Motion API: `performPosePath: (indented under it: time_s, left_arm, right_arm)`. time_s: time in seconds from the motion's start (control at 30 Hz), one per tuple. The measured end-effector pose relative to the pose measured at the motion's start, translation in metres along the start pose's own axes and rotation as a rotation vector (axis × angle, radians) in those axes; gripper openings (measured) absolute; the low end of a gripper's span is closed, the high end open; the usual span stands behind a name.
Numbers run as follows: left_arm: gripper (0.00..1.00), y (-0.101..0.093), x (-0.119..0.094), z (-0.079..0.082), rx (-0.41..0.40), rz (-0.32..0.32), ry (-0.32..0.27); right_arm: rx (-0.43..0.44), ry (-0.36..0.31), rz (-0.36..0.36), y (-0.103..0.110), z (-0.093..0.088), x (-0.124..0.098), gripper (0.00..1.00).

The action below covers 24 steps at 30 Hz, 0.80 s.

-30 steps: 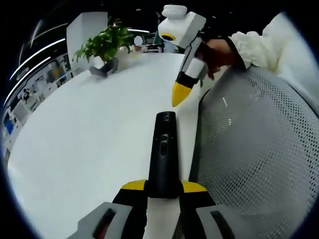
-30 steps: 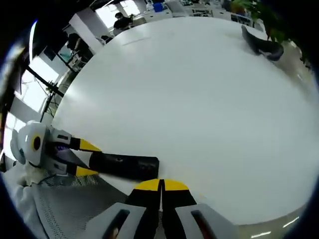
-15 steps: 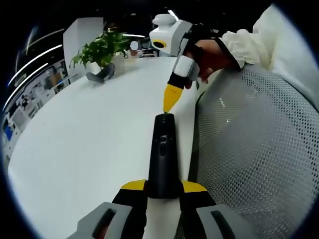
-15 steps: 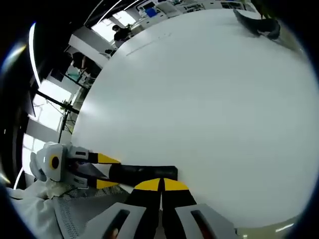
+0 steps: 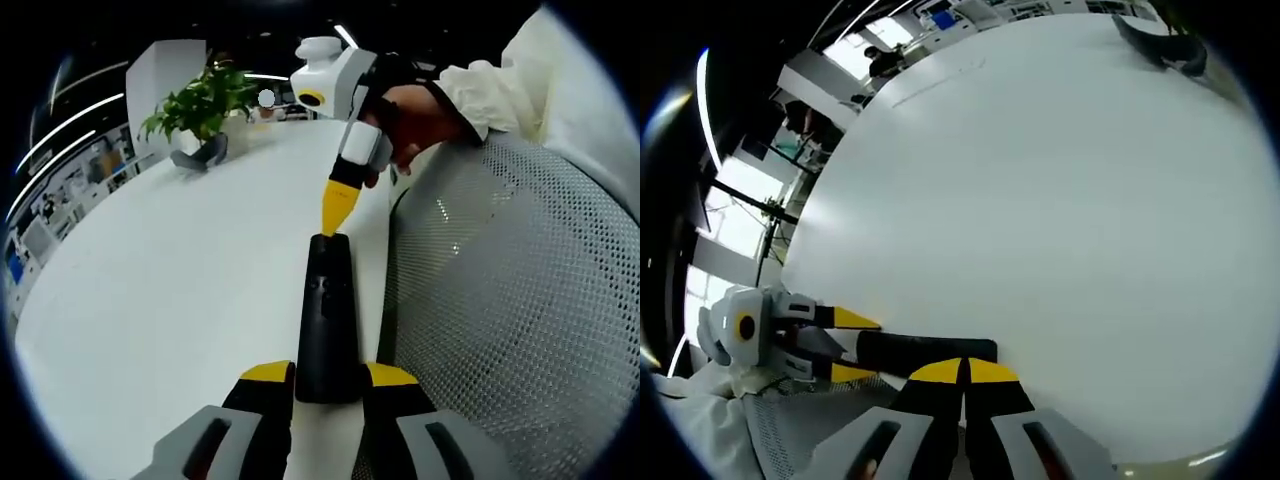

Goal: Press the specified remote control buttons in sequence, fully releasing each button before pressing the next.

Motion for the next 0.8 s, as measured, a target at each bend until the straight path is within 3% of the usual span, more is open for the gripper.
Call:
performPosePath:
  time_s: [0.3, 0.63, 0.8]
  left_arm:
    - [0.25, 0.0007, 0.0009, -0.0006, -0.007, 0.002, -0.006]
    - [0.24, 0.0000, 0.0010, -0.0004, -0.016, 0.005, -0.008]
    - [0.24, 0.0001, 0.0010, -0.0004, -0.015, 0.003, -0.007]
  right_arm:
    - [-0.014, -0.006, -0.014, -0.0008, 0.0003, 0.0005, 0.00]
    - [0.064, -0.016, 0.003, -0.0030, -0.0014, 0.0007, 0.00]
    - [0.011, -0.021, -0.021, 0.0016, -0.0021, 0.0005, 0.00]
Point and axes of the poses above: the point that each gripper's makers call its tool centre point, and the gripper's own axes: x roughly forward along the fingers, y roughly to its left, z roughly out of its top, the point moved 9 cm from there along -x, roughly backward along the fingers, and after that the axes turned 3 degrees about -z, right-handed, at the moved point
